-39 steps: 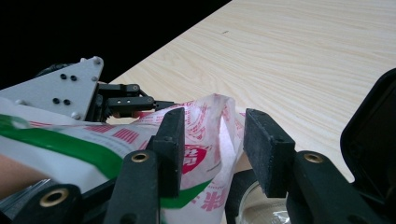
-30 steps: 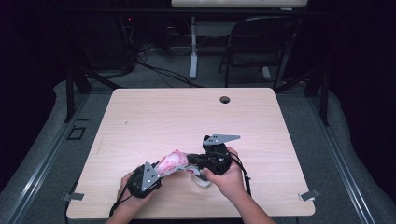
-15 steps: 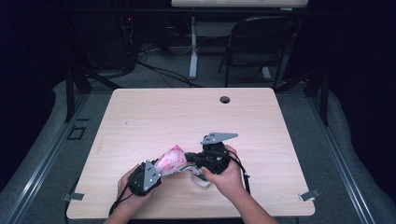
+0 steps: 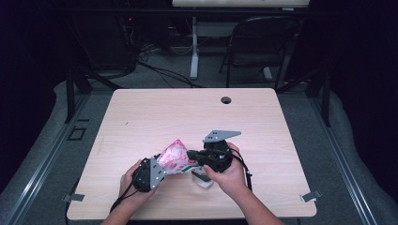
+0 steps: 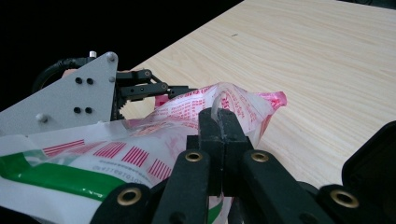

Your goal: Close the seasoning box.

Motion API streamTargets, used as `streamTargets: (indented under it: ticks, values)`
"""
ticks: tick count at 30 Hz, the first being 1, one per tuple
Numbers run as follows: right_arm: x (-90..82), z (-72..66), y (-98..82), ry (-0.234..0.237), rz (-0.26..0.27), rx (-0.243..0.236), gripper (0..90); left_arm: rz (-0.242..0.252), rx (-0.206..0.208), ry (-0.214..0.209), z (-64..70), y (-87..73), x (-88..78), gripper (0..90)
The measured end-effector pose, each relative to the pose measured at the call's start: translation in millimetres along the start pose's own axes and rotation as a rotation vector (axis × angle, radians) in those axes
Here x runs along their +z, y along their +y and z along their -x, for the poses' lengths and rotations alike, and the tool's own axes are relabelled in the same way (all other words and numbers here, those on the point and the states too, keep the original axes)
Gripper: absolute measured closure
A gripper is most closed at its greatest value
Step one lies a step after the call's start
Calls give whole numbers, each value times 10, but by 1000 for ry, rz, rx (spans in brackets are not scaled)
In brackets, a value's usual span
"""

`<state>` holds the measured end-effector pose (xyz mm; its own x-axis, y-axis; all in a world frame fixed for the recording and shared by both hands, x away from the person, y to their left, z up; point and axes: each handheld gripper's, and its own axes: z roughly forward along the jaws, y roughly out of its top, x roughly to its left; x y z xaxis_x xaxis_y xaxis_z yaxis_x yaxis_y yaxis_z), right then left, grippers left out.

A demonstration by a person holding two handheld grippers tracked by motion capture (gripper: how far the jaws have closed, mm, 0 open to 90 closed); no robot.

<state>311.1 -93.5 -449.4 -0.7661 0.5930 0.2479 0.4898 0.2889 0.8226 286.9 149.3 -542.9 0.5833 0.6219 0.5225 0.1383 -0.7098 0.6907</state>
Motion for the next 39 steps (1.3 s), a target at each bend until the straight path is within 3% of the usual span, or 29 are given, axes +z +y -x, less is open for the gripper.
streamTargets:
  ticks: [6,18,39]
  values:
    - [-29,19,10,-6,11,1,900,-12,50,41,-10,78,27,606]
    - [-53,89,22,-21,4,2,900,-21,115,68,-28,149,79,608]
    - [-166,124,31,-33,31,-12,900,-1,298,190,-49,292,30,614]
